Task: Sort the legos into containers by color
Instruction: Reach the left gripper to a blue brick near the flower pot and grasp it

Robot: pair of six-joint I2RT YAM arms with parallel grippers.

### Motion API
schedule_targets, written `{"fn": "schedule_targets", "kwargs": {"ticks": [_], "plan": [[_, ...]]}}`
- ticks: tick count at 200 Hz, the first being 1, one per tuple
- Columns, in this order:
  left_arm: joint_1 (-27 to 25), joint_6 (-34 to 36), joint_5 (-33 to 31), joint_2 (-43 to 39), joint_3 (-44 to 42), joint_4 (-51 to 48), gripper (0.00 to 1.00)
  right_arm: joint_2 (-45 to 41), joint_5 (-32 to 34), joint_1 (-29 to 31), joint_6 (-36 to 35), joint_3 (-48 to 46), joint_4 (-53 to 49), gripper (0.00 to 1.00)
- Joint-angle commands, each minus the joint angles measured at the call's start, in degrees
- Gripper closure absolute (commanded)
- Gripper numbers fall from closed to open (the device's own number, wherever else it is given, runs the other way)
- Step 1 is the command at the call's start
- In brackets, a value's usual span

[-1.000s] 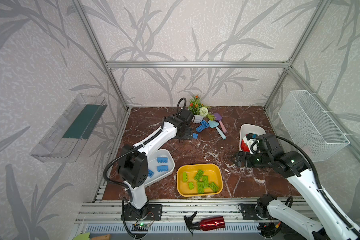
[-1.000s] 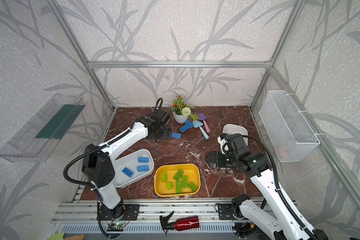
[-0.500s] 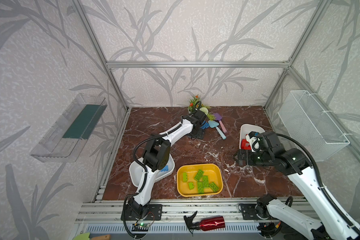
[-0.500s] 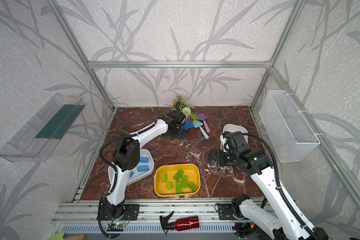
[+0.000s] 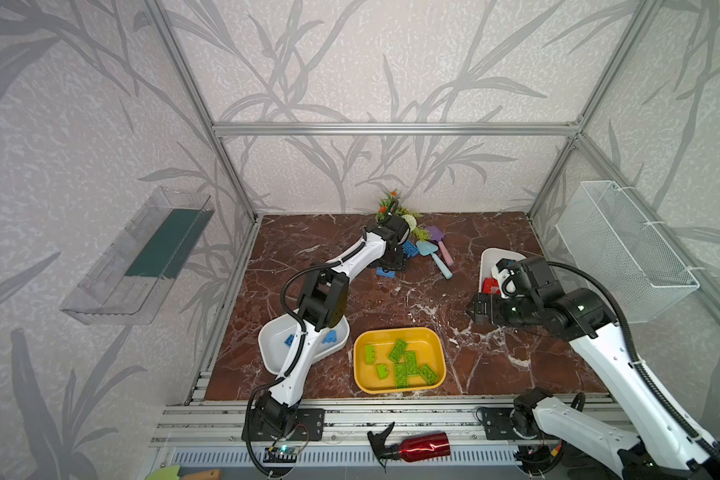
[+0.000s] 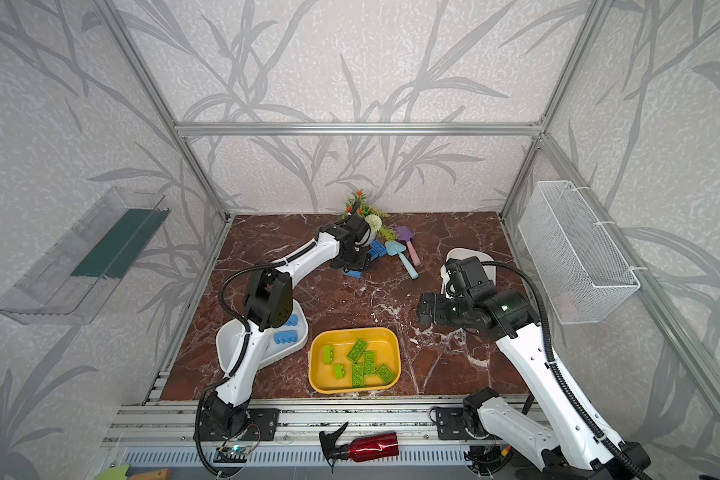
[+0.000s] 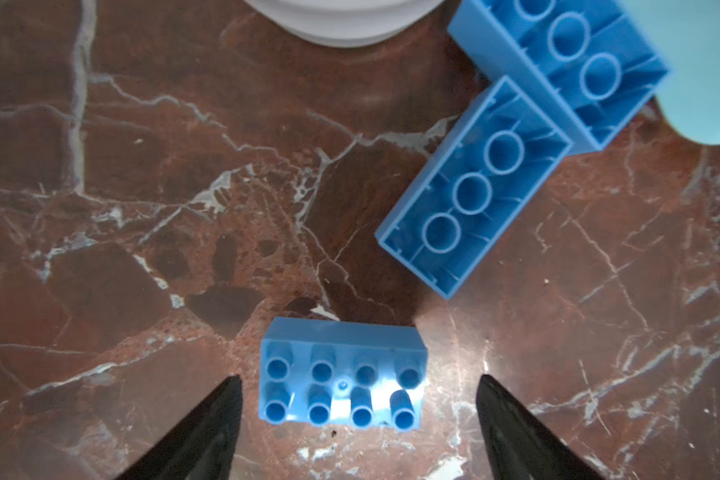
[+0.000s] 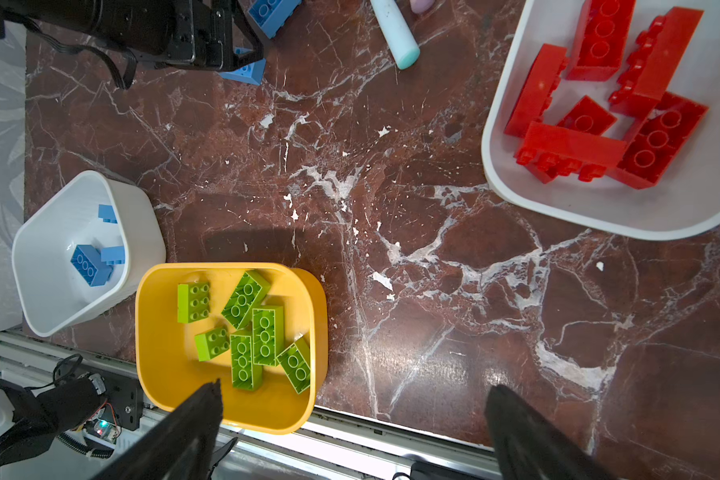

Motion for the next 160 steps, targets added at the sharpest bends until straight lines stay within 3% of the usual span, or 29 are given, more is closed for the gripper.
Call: {"fn": "schedule_targets", "kwargs": {"ticks": [1,112,160], "plan": [[0.6,0.4,2.1,0.0,-0.9,-1.4,0.13,0.8,0.8,-0.3,0.8,1.4,0.8,0.01],[0.2,0.8,2.8,1.9,-1.4,-2.3,0.16,1.2,1.3,-0.3,2.6,0.9,1.2,0.01],[0.0,-0.3,0.7,2.3,-2.0,-2.8,0.29,0.5,1.3,-0.3,1.8,1.0,0.6,0.01]]}}
